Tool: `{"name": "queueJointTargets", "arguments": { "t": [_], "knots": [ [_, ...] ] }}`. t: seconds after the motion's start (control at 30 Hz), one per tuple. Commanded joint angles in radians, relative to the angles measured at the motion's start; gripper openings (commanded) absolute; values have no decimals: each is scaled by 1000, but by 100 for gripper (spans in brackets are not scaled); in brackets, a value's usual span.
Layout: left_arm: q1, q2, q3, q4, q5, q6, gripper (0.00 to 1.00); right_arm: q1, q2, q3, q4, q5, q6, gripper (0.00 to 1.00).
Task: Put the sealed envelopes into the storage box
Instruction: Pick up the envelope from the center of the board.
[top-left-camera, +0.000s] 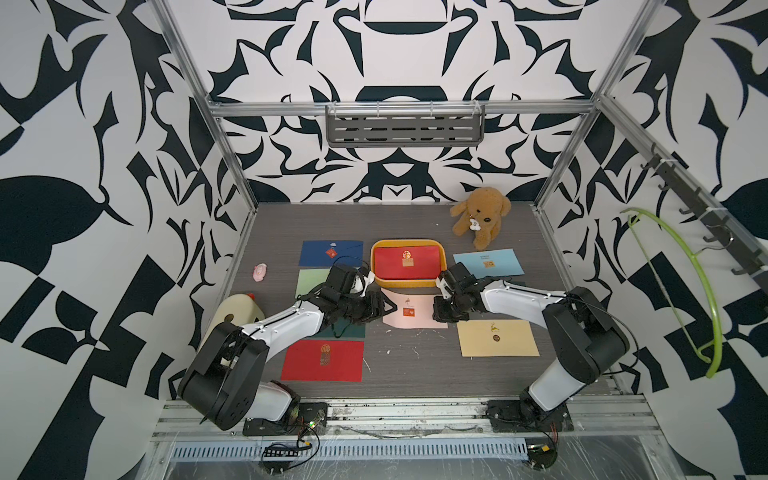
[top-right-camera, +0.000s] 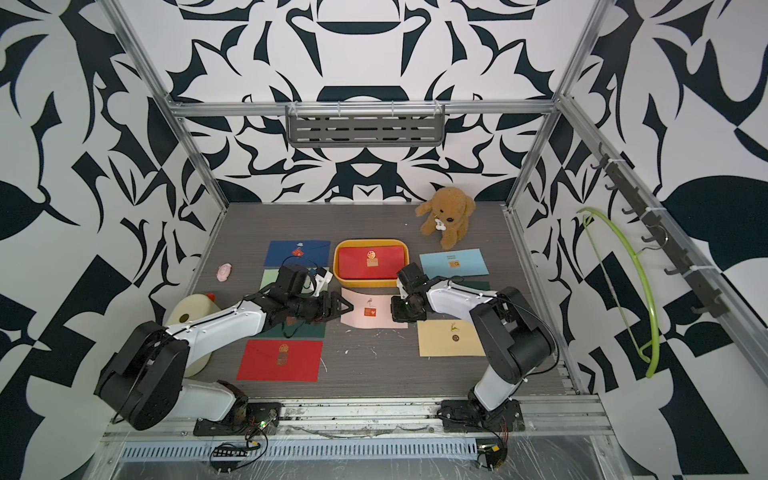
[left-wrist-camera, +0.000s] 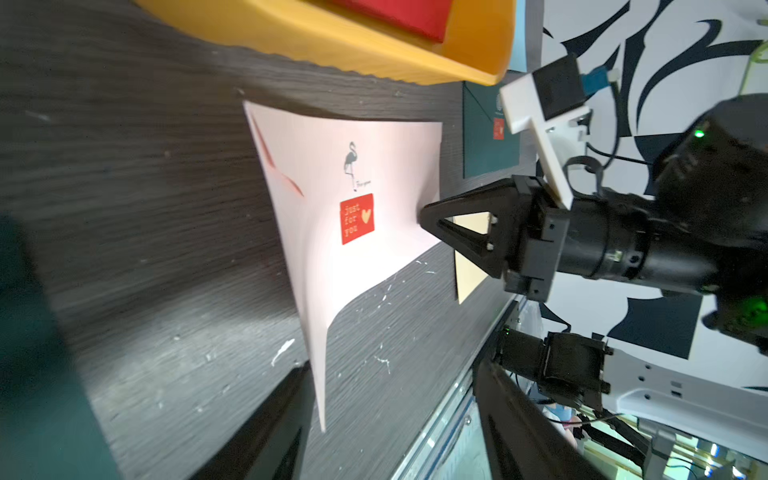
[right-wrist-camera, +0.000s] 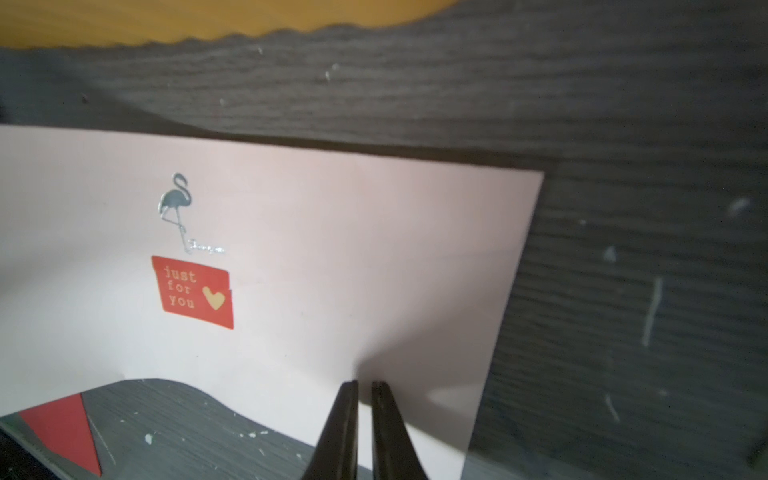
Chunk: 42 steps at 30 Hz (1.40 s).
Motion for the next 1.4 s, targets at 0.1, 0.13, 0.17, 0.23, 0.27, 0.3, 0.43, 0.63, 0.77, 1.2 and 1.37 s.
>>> {"name": "queueJointTargets", "arguments": {
  "t": [0.1,0.13,0.17,0.23,0.27,0.3,0.43,0.63,0.77,1.2,1.37],
  "knots": [
    [-3,48,7,-28,11,57,65,15,97,-46,-45,-4,-3,15],
    [-4,56,13,-44,-2,72,64,16,97,-46,-44,-6,-2,15],
    [-4,65,22,-67,-20,93,63,16,95,-47,-45,-6,-3,15],
    [-3,78,43,-108,-45,129,59,16,94,-49,-45,-9,-3,15],
    [-4,84,54,-133,-61,149,57,15,93,-50,-45,-10,-4,15],
    [-3,91,61,-146,-68,165,55,15,94,-51,-46,-10,-5,15],
    [0,112,90,-182,-89,211,46,16,94,-53,-50,-12,-10,15],
    [8,127,97,-179,-80,224,21,14,77,-58,-56,-20,-12,15],
    [13,148,97,-171,-31,243,2,16,27,-58,-70,-25,-21,16],
    [14,14,154,-282,267,475,0,12,-201,316,-456,-110,-412,62],
    [11,16,238,-335,387,506,0,-8,-172,477,-556,-119,-536,71]
  ]
}}
